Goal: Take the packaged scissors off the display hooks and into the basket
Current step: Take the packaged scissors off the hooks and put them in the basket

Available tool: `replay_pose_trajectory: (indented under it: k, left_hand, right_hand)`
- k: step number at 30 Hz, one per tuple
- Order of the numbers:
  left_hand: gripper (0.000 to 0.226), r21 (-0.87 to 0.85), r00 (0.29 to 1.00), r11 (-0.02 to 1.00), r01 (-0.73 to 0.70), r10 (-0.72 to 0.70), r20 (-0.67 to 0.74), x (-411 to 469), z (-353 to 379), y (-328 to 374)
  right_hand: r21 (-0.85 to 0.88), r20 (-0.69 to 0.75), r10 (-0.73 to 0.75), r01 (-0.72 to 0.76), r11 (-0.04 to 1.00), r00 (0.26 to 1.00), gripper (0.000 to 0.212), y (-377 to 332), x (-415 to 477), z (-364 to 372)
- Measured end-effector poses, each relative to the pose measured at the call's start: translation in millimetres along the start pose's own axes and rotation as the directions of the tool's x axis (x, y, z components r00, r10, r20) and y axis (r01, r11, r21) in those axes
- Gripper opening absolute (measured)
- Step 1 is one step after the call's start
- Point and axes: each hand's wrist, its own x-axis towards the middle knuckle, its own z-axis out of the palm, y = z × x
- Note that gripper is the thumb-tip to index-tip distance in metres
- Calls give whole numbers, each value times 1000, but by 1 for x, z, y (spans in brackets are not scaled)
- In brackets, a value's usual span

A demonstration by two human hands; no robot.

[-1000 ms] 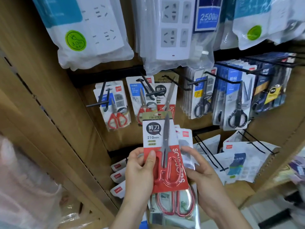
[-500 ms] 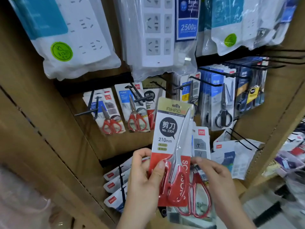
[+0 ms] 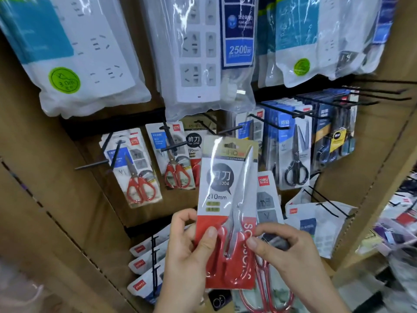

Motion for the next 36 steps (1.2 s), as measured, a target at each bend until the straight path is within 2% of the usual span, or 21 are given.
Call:
replay_pose_trajectory:
  k: [5,9,14,16,22,26,28,30,32,34,36]
  left_hand:
    - [31,-28,997,999,30,-32,-71,9,12,-1]
    - [24,100,994,994,40,-30,-102,28,18,17]
    - [22,275,993,959,-62,87,-78,64,41,54]
    - [18,292,988,953,-75,110,-105,80,49,58]
    - [7,274,959,954,-119,182,-218,113,53,39]
    - [6,284,922,950,-133,223,-317,136,50,28]
    - [12,347,898,927,-143,269,-349,148,47,24]
    - [25,365,893,917,-160,292,-342,152,45,21]
    - [41,365,917,916,-167,281,-284,144,39,16]
    - [56,372,958,920,-125,210,-196,135,29,3]
    - [58,423,975,901,-100,174,-139,132,20,-11]
  right_hand:
    - [-106,65,-61,68,992,996,6,2,25,-14]
    - [-102,145,-58,73,992,988,7,2,38,-21]
    - [-113,209,-83,109,988,974,6,-4,49,-31]
    - [-132,228,-81,113,985,970,9,-5,55,-35]
    - [-99,256,-45,73,992,966,12,-4,72,-41]
    - [-94,315,42,-13,996,948,9,4,82,-42]
    - [-115,402,89,-46,992,911,6,5,84,-41]
    - [-128,417,120,-72,989,901,5,6,89,-40]
    - [-166,368,140,-83,983,919,4,10,96,-39]
    - [-181,291,140,-89,979,947,10,16,106,-38]
    - [-177,225,121,-82,981,967,11,24,118,-37]
